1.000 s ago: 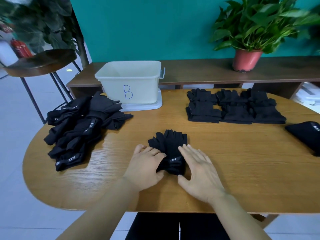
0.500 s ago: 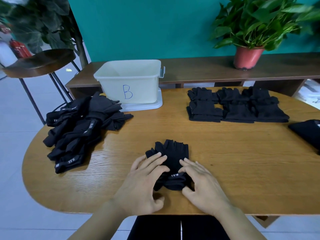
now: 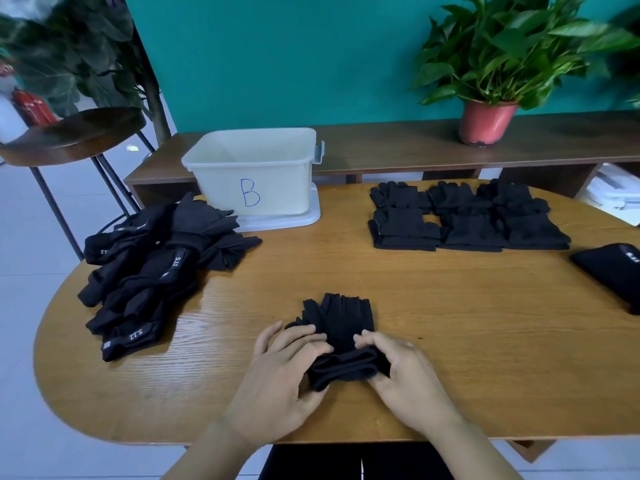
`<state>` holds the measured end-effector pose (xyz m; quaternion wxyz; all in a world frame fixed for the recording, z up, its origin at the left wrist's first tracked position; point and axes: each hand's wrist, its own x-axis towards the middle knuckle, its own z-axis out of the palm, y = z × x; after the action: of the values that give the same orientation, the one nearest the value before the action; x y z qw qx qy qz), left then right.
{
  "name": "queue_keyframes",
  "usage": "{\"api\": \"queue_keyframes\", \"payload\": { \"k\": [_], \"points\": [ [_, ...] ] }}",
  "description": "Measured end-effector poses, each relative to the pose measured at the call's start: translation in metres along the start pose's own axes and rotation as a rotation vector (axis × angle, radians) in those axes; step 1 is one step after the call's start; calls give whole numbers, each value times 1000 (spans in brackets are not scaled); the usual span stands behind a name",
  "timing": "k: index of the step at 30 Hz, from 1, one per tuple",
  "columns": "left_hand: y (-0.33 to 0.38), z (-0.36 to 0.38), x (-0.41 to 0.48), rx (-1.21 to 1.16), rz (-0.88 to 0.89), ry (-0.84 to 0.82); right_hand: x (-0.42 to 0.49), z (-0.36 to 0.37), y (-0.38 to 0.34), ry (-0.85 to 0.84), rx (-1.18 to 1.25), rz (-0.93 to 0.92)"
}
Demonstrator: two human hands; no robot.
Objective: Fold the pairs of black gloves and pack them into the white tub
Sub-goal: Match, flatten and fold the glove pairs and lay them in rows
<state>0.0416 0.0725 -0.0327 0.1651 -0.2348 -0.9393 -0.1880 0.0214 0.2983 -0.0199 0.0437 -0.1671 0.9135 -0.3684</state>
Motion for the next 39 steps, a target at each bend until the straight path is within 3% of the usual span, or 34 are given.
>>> {"api": "queue_keyframes", "payload": {
  "k": [4, 7, 11, 13, 16, 24, 28, 31, 34, 36, 39],
  "points": [
    [-3, -1, 8, -81, -116, 22, 10, -7, -5, 47, 238, 108],
    [-4, -2, 33, -394, -410, 41, 27, -10, -11, 150, 289, 232],
    [-20, 10, 58, -570, -722, 27, 52, -11, -20, 255, 158, 386],
    [-22, 15, 66, -534, -810, 28, 62, -10, -22, 266, 119, 436],
    [-13, 15, 76, -297, -887, 52, 71, -5, -22, 278, 58, 485],
    [1, 20, 79, 27, -882, 76, 81, 4, -25, 296, -147, 576],
    [4, 15, 76, 25, -850, 114, 76, 5, -29, 341, -217, 527],
    [4, 13, 73, -1, -796, 164, 69, 3, -26, 378, -128, 462],
    [10, 8, 69, 36, -657, 267, 63, 2, -23, 521, -84, 284],
    [19, 5, 65, 60, -538, 286, 62, 0, -20, 609, -203, 66],
    [41, 0, 58, 104, -427, 66, 67, -2, -15, 477, -412, -189]
  ]
}}
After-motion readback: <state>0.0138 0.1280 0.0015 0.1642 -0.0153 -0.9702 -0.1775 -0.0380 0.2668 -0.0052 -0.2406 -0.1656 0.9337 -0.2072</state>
